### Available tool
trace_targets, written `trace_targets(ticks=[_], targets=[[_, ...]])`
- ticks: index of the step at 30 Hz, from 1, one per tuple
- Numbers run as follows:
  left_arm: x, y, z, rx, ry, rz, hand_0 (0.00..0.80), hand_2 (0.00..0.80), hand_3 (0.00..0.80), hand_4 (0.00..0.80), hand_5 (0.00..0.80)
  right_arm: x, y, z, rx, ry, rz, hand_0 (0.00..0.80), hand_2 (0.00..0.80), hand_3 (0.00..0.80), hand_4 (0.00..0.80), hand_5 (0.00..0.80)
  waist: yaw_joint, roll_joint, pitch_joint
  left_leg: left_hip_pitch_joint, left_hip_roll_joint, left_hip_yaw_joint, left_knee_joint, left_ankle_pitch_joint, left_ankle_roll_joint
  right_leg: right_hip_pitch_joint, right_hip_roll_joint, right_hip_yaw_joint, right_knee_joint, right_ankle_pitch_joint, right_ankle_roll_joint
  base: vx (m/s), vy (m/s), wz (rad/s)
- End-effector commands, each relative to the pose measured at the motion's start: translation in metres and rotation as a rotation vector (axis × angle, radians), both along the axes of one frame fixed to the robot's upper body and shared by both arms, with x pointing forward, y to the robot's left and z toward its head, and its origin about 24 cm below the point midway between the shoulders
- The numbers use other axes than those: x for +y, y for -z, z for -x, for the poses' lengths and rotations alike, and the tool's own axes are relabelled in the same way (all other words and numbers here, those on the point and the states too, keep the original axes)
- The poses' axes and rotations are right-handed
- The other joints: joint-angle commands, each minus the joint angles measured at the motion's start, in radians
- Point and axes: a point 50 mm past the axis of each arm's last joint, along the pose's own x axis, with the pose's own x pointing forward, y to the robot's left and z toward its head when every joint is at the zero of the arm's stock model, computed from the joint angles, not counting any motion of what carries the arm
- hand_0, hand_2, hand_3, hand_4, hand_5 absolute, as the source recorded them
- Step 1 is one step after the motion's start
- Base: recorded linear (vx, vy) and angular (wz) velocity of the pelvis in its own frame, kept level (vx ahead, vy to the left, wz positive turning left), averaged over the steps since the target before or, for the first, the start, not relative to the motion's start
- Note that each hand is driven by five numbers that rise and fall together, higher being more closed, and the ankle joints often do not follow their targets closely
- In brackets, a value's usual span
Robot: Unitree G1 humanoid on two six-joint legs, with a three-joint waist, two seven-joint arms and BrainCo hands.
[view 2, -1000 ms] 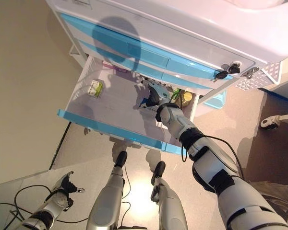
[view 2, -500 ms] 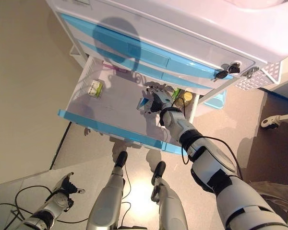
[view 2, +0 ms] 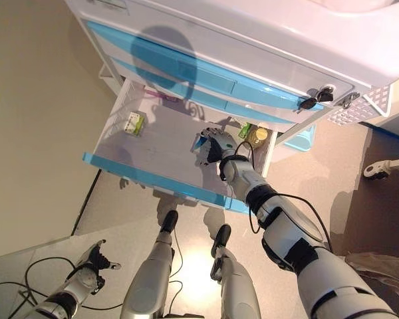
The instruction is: Open the drawer and pick up the medicine
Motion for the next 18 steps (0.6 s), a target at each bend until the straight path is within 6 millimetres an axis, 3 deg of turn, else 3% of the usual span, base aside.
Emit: trace_targets(ticks=[1, 18], targets=[[0.005, 0.003, 0.008, 0.023, -0.031, -0.008, 0.000, 0.000, 0.000, 0.000, 0.000, 0.002, -0.008, -0.003, -0.049, -0.017, 0.068, 0.000, 0.000, 0.000, 0.000, 0.000, -0.006, -0.007, 0.005, -0.044, -0.078, -0.017, 0.001, 0.003, 0.069, -0.018, -0.013, 0.015, 0.036, -0.014, 0.054, 0.000, 0.000, 0.00], [0.001, 0.003, 0.004, 0.015, -0.007, -0.003, 0.000, 0.000, 0.000, 0.000, 0.000, -0.021, 0.010, -0.005, 0.017, 0.112, 0.114, 0.000, 0.000, 0.000, 0.000, 0.000, 0.004, 0.021, 0.018, -0.058, -0.084, -0.020, 0.004, 0.008, 0.073, -0.034, -0.019, 0.019, 0.036, -0.004, 0.057, 0.000, 0.000, 0.00]])
